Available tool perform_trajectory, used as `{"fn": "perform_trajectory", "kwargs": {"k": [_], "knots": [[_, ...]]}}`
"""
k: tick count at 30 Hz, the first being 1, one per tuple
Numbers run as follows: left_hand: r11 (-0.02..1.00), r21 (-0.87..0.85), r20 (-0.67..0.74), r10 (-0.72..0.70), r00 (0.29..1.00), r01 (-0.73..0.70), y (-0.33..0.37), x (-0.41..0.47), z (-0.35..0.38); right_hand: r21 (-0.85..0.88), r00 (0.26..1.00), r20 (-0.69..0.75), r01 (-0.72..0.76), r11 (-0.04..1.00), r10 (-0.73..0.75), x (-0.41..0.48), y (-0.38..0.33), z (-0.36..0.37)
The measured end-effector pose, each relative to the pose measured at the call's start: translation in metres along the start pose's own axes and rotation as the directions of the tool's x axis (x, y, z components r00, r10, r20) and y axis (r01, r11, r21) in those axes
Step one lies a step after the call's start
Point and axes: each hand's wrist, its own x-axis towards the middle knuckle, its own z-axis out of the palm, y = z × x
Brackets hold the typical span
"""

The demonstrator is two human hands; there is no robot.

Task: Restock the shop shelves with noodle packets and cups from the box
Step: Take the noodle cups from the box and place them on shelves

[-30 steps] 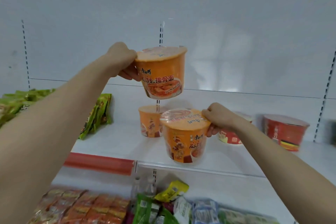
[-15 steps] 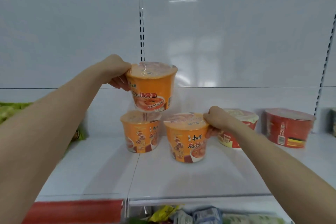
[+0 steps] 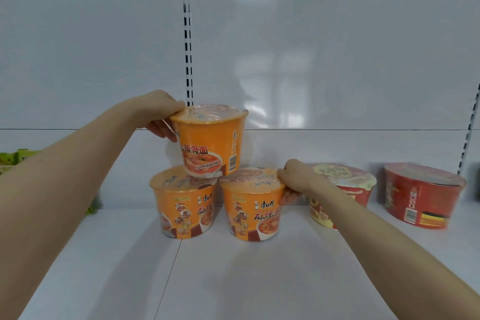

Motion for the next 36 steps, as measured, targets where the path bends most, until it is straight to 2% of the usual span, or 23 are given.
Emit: {"fn": "perform_trajectory", "kwargs": {"k": [4,10,14,16,19,25,32,36], "knots": [[1.000,0.002,0.013,-0.001,1.000,0.001,0.001,0.006,0.006,0.002,0.999,0.039,0.007,1.000,-0.007,0.008,0.001,0.003],[1.000,0.003,0.014,-0.006,1.000,0.006,0.000,0.014,0.015,0.044,1.000,0.023,-0.011,0.999,0.010,0.023,0.002,0.006],[0.999,0.029,0.028,-0.030,0.999,0.030,-0.003,0.021,0.024,0.120,0.998,-0.055,0.015,0.993,-0.008,0.029,0.007,0.006],[0.998,0.029,0.044,-0.059,0.997,0.057,-0.009,0.024,0.028,0.117,0.999,-0.030,0.015,0.993,-0.011,0.029,0.007,0.007],[0.996,-0.007,0.052,-0.087,0.995,0.087,-0.017,0.028,0.032,0.094,1.000,0.028,0.001,0.996,-0.004,0.032,0.007,0.009],[0.992,-0.070,0.030,-0.106,0.994,0.108,-0.024,0.031,0.035,0.099,1.000,-0.006,-0.007,0.995,0.008,0.038,0.008,0.011],[0.982,-0.125,0.026,-0.141,0.990,0.143,-0.019,0.025,0.039,0.173,0.998,-0.046,-0.026,0.985,0.034,0.033,0.008,0.011],[0.964,-0.203,-0.022,-0.178,0.984,0.170,-0.017,0.021,0.045,0.258,0.996,-0.075,-0.023,0.966,0.043,0.029,0.012,0.012]]}}
